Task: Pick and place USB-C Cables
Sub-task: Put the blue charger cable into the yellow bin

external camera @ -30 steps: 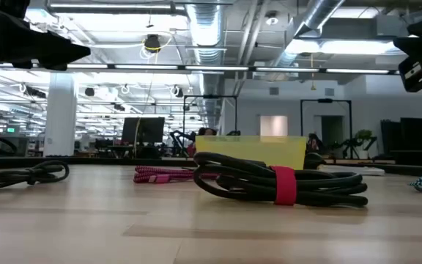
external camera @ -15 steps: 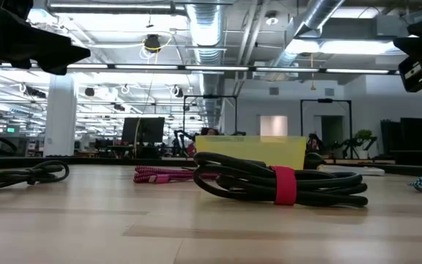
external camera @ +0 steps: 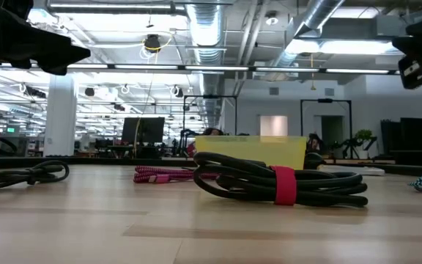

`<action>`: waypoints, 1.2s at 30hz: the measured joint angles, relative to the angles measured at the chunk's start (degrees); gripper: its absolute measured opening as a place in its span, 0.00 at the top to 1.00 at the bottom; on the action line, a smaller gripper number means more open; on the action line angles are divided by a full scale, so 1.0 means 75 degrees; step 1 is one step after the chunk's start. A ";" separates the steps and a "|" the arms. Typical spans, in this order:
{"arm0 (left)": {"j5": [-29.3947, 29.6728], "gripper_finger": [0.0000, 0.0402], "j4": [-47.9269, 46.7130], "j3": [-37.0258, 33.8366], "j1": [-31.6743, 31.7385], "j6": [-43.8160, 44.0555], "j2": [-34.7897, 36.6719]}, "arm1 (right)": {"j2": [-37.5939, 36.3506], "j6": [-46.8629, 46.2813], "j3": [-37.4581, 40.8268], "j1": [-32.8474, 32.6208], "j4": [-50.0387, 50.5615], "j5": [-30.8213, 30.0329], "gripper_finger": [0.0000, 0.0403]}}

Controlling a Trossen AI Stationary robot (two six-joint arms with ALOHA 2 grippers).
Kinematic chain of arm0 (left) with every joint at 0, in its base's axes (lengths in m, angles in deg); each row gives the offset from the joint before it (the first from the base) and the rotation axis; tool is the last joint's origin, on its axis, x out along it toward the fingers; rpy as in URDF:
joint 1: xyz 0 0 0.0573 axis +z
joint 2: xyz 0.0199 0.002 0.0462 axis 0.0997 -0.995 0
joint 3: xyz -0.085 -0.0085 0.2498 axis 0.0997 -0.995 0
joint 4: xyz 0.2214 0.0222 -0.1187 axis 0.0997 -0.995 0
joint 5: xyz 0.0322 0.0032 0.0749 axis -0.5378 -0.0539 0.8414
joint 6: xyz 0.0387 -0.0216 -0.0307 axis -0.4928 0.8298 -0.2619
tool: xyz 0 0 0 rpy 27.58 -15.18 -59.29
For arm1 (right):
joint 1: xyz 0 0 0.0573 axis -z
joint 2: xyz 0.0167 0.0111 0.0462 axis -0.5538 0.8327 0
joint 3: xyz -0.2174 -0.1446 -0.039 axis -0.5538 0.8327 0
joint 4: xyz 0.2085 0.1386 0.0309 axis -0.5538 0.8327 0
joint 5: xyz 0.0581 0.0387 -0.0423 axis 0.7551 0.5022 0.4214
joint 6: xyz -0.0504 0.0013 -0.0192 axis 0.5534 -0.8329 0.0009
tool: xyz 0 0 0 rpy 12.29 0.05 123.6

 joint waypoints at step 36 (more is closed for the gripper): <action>0.0408 0.40 0.1454 -0.0012 -0.0003 0.4194 -0.0003 | 0.0000 -0.1172 -0.0079 0.0755 -0.1499 -0.0272 0.70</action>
